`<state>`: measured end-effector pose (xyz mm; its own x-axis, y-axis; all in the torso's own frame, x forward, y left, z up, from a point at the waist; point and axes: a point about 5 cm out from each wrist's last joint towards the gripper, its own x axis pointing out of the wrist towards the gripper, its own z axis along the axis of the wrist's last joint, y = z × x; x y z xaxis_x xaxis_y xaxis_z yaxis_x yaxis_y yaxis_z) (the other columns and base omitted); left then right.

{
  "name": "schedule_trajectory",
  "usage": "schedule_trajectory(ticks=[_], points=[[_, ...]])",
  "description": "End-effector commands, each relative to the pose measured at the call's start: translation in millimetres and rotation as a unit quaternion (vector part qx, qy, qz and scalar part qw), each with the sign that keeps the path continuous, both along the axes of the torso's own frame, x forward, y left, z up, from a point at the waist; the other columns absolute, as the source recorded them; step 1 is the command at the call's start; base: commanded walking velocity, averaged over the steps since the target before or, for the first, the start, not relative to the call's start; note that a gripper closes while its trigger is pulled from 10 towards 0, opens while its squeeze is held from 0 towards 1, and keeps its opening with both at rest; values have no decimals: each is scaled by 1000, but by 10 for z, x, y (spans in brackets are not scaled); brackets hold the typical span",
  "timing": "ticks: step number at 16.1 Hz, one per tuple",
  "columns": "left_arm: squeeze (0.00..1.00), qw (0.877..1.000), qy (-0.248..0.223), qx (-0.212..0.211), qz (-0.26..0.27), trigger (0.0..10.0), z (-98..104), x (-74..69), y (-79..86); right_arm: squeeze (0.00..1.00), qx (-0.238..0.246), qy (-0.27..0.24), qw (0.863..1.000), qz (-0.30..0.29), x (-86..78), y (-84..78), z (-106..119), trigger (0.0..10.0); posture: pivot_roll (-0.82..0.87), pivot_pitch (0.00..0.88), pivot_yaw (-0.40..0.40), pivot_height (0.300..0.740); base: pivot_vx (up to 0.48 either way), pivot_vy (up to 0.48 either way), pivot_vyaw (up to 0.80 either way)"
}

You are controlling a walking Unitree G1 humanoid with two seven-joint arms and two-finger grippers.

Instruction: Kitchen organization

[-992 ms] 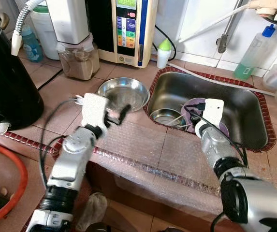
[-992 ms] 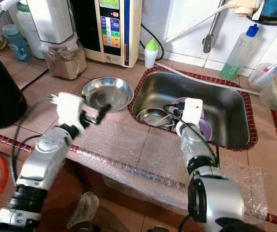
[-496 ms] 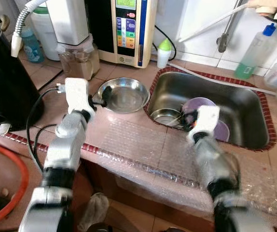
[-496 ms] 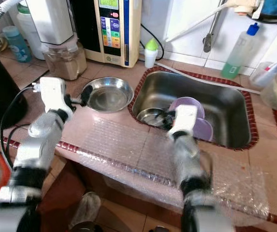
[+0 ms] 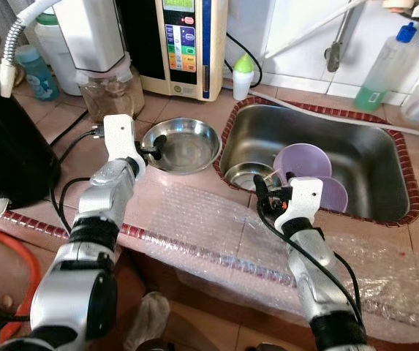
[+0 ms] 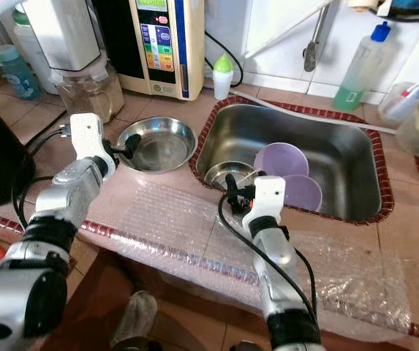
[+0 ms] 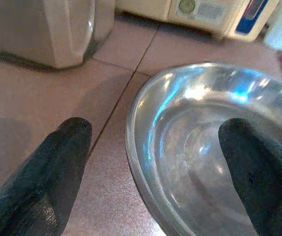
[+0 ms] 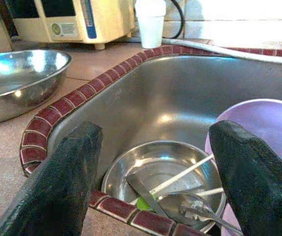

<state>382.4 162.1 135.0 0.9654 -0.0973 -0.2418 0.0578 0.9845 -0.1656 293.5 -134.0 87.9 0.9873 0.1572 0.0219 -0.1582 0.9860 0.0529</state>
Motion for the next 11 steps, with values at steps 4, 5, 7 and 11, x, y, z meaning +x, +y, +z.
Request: schedule_trajectory(ticks=[4, 5, 7, 11], points=[[0, 1000, 10, -8, -2, 10000, 5, 55, -41, 0, 5, 67, 998, -10, -135, -32, -193, 10000, -52, 76, 96, 740, 0, 0, -327], [0, 1000, 22, -11, 1, 10000, -39, 44, -34, 0, 4, 69, 998, -8, -147, -19, -191, 10000, -49, 75, 94, 740, 0, 0, 0], [0, 999, 35, -3, 6, 1647, -90, 29, -9, 0, 2, 67, 998, -1, -136, 18, -175, 10000, -46, 72, 89, 740, 0, 0, 0], [0, 998, 57, -17, 29, 0, -169, 11, 62, 0, -8, 60, 998, 12, -48, 28, -89, 10000, -40, 55, 73, 740, 0, 0, 0]])
